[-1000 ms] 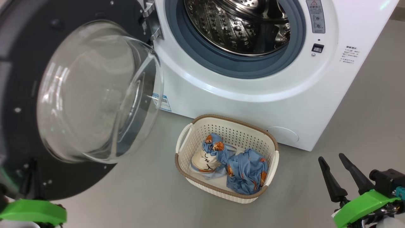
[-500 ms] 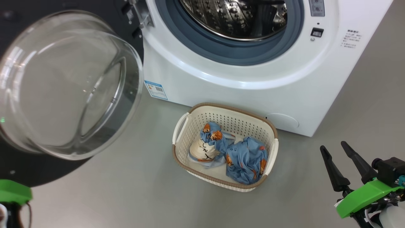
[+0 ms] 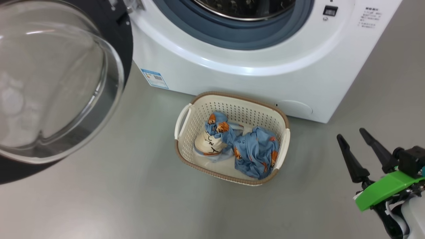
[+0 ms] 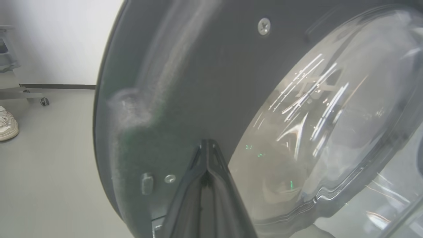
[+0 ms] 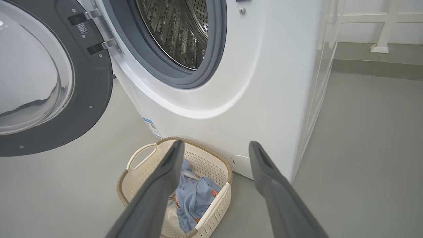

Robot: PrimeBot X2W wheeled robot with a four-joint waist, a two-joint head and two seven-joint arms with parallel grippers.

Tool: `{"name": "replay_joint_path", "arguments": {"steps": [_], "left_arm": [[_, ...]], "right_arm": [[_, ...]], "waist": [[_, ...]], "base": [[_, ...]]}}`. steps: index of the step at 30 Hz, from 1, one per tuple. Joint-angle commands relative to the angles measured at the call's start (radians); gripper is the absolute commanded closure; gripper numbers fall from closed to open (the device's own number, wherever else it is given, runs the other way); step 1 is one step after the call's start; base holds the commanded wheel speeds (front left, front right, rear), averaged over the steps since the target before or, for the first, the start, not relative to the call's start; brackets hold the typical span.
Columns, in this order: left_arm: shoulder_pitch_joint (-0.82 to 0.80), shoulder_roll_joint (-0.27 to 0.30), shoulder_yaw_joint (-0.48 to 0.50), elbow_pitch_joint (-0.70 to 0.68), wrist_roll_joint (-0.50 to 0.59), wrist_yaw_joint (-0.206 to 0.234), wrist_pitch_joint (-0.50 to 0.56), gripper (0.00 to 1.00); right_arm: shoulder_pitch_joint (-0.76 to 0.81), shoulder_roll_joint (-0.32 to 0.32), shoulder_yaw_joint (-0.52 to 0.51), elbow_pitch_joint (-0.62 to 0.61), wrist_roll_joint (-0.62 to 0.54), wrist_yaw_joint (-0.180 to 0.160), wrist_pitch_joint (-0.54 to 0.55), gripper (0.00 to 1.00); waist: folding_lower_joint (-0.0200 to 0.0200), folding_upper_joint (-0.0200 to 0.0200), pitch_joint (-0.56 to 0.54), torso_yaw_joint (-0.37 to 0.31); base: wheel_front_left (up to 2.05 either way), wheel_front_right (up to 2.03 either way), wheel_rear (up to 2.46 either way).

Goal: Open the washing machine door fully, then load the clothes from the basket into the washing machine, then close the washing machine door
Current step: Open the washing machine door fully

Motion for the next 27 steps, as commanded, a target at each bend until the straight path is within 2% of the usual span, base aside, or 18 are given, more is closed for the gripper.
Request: {"name": "replay_joint_path", "arguments": {"steps": [1,10,17,27], "left_arm": [[-0.055,0.085,0.059,0.004,0.017,-0.006,-0.006,1.0],[-0.141,0.124,0.119,0.136,0.078,-0.043,-0.006,1.0],[-0.164,0.142,0.151,0.186,0.122,-0.06,-0.006,1.0],[-0.089,0.078,0.175,0.12,0.139,-0.103,-0.006,1.0]], "right_arm": [[-0.018,-0.021,0.023,-0.023,-0.015,0.002,-0.012,0.0],[-0.041,-0.027,0.045,-0.014,-0.015,0.002,-0.012,0.0],[-0.05,-0.019,0.063,-0.008,-0.012,0.002,-0.012,0.0],[-0.009,0.012,0.06,0.003,-0.005,0.002,-0.012,0.0]], "waist": [[0.0,0.0,0.025,-0.013],[0.0,0.0,0.043,-0.029],[0.0,0.0,0.029,-0.045],[0.0,0.0,-0.046,-0.043]], "base": [[0.0,0.0,0.0],[0.0,0.0,0.0],[0.0,0.0,0.0],[0.0,0.0,0.0]]}}
